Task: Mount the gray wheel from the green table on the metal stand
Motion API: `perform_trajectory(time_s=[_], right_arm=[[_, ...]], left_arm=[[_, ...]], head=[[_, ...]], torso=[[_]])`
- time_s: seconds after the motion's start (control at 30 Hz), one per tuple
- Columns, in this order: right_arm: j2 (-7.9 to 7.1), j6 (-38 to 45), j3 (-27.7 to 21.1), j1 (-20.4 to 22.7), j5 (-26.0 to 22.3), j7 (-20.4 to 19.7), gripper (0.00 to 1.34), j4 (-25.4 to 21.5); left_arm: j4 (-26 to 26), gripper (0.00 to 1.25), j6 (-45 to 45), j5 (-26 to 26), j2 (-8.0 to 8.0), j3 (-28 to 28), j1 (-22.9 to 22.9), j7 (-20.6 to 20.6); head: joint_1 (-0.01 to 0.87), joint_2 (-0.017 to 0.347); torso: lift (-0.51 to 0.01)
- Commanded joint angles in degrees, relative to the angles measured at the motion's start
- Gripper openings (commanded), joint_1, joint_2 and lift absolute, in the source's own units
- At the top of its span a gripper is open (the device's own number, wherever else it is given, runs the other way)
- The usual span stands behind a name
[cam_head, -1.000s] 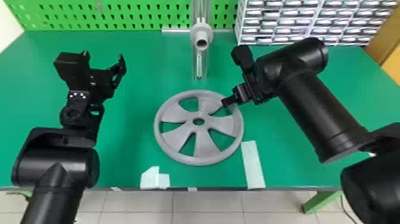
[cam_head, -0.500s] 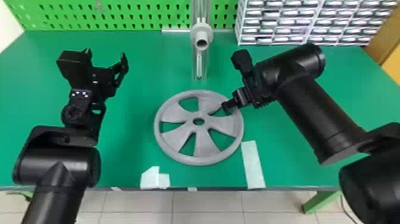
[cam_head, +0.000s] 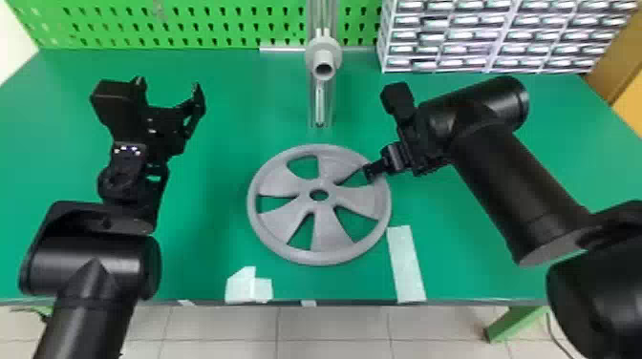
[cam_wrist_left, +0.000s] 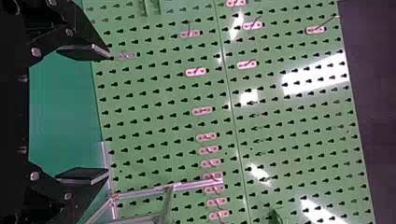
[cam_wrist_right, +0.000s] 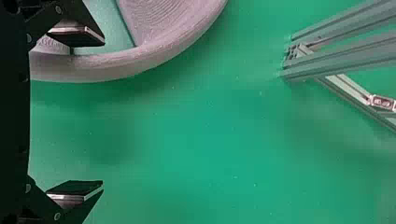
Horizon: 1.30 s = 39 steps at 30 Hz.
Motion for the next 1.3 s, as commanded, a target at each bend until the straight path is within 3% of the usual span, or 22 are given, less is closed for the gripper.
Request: perform_trajectory(time_s=[0.0,0.7,1.03,1.27], right_arm=[[-0.05,-0.18,-0.78,0.01,0.31,-0.21,1.13,0.55],[-0.05,-0.09,-0.60,-0.08,1.18,-0.30,1.11,0.99],[-0.05,0.61,-0.87,-0.17,1.36,-0.74,0.75,0.99],[0.04,0.87,-0.69,-0.26,1.62,-0.83,0.57,0.90]], left_arm=[[0.00,0.88,0.00,-0.05,-0.07,-0.08,0.00,0.00],[-0.09,0.88,0.00,-0.14,0.01,0.10,-0.17,0.00],[-0.09,0.88,0.00,-0.31,0.01,0.19,-0.17,0.00],[-0.09,0.88,0.00,-0.40,0.01,0.19,-0.09,0.00]], head=[[0.867,0.052],[0.867,0.052],[0.867,0.052],[0.867,0.052]], torso=[[-0.100],[-0.100],[-0.100],[-0.100]])
